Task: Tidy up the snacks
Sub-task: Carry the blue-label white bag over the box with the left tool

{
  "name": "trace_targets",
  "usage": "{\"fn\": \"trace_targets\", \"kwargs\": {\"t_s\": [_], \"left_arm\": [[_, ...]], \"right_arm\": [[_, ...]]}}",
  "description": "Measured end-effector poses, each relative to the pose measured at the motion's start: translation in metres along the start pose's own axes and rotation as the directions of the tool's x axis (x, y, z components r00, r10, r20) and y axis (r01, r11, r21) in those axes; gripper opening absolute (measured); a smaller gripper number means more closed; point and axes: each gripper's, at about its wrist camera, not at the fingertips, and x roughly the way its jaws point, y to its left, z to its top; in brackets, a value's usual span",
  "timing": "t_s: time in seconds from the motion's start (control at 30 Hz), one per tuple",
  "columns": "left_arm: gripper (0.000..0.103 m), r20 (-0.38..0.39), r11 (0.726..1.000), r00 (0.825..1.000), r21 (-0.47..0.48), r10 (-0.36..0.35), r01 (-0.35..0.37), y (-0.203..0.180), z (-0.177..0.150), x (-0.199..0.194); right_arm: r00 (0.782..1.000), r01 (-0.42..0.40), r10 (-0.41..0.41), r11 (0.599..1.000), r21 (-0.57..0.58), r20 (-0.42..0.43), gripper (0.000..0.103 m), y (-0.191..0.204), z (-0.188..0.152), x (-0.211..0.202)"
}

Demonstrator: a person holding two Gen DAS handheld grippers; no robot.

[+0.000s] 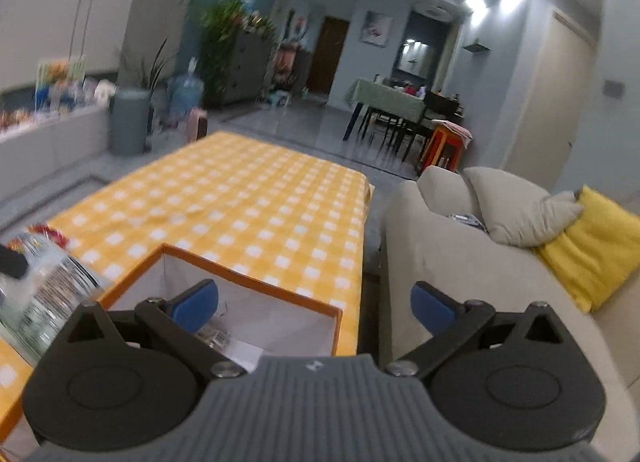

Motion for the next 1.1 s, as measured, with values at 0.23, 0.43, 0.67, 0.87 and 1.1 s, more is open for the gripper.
{"fn": "trace_targets", "kwargs": {"t_s": [0.23,0.43,0.67,0.87,1.1], "left_arm": [[0.025,-0.058,0.999,0.998,0.019,0.039,-0.038,-0.034,-0.019,0.041],[0.025,-0.121,0.998,0.992,0.057,0.041,-0.034,-0.061,-0.023,0.099],[0.025,-0.233,0.995,0.969,0.069,0.080,-0.065,-0.079,-0.027,0.165],[0.026,-0.275,0.997,0.959,0.048,0.075,-0.064,-0.081,-0.033,0.193],[0.072,-0.378,0.973,0.902,0.169,0.211,-0.157,-0.083,-0.038,0.205]], "right_arm": [[0.999,-0.045,0.045,0.990,0.137,0.004,0.100,-0.033,-0.031,-0.009],[0.995,-0.096,0.098,0.962,0.257,0.003,0.100,-0.060,-0.055,-0.007],[0.991,-0.125,0.132,0.952,0.278,-0.009,0.100,-0.084,-0.072,0.006],[0.983,-0.164,0.182,0.926,0.341,-0.023,0.100,-0.097,-0.085,0.020],[0.978,-0.183,0.210,0.878,0.443,-0.012,0.100,-0.112,-0.094,0.023]]}}
